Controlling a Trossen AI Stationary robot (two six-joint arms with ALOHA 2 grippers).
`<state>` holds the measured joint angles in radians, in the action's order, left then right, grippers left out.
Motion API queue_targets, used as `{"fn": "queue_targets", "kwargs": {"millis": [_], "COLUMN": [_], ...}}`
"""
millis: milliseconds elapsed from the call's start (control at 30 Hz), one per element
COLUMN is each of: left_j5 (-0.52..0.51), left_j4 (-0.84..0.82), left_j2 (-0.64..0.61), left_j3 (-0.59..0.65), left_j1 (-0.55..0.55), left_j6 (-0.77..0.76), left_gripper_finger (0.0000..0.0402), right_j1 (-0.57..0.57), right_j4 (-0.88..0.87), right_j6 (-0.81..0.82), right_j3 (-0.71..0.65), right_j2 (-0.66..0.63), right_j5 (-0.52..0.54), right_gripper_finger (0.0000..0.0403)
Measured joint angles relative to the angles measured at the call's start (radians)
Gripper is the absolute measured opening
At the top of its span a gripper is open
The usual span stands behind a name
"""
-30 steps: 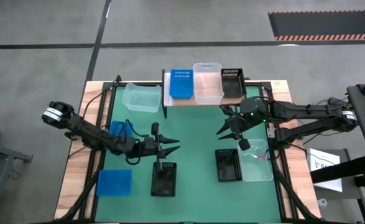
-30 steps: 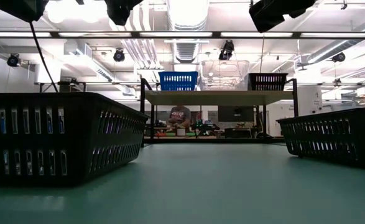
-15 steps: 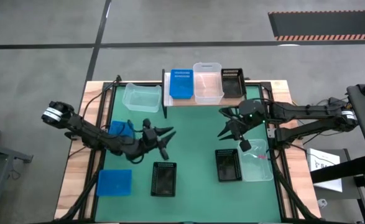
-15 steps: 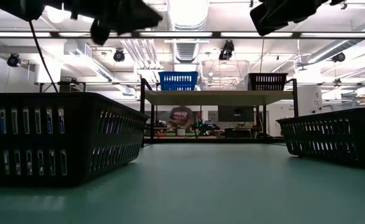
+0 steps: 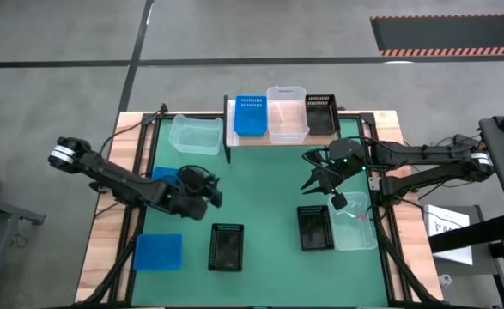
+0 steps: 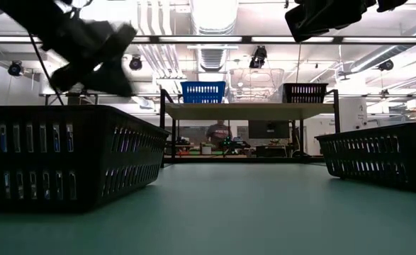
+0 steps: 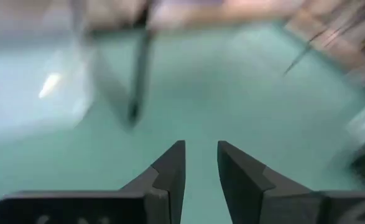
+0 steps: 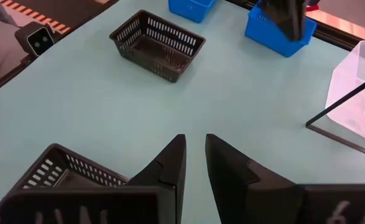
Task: Stack baskets on shelf by color
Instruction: Stack the top blue bin on the blue bin on the shelf
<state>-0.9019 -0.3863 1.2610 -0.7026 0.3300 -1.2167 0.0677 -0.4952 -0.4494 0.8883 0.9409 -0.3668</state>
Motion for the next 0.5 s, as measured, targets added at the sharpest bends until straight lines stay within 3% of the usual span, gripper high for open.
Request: {"fn": "queue_targets", "kwargs": {"millis": [100,167,367,500], "left_j5": [0.156,0.251,0.399,0.494], "left_j4": [-0.290,-0.412,-0.587,-0.793], "left_j2": [0.013,0.037,0.078,0.103], "left_j3": [-0.023,-0.034,-0.080,-0.134], "left_j1": [-0.021,-0.035,-0.069,-0.084], "left_j6": [-0.264,-0.362,-0.414,-0.479], "left_gripper_finger": [0.0064,0.0057,0.0052,0.0051], "right_j1": [0.000,0.000,0.000,0.000], "right_j4": [0.000,-0.001,0.000,0.000], "right_j6": [-0.009,-0.010,-0.020,-0.020], "right_j3": [0.000,0.000,0.000,0.000], "right_j2": [0.001,0.002,0.003,0.003], "right_j5": [0.000,0.000,0.000,0.000], "right_gripper_finger": [0.0054,0.0054,0.0054,0.0054]}}
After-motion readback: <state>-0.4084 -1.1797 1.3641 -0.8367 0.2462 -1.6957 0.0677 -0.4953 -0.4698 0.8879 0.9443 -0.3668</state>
